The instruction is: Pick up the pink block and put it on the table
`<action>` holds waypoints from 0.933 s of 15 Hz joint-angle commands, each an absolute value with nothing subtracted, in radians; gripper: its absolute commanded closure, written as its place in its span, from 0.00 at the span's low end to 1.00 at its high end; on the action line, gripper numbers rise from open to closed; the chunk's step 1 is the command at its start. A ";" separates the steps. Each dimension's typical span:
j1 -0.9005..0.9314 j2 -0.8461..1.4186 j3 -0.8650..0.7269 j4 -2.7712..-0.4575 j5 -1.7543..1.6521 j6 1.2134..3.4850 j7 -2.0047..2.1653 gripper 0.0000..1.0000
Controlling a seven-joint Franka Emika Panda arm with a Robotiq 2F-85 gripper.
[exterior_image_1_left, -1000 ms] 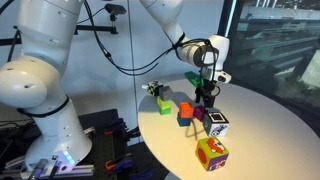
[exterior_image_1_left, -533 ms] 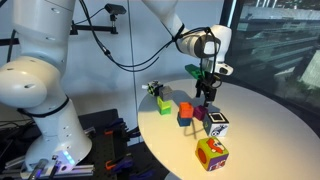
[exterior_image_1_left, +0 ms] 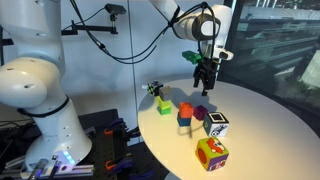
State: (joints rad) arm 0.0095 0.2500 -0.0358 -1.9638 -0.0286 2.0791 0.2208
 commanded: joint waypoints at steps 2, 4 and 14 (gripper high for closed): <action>-0.001 0.130 -0.035 -2.014 -0.035 1.953 0.150 0.00; -0.005 0.091 -0.034 -2.026 -0.037 1.902 0.106 0.00; -0.021 -0.143 -0.038 -2.170 -0.036 1.882 -0.019 0.00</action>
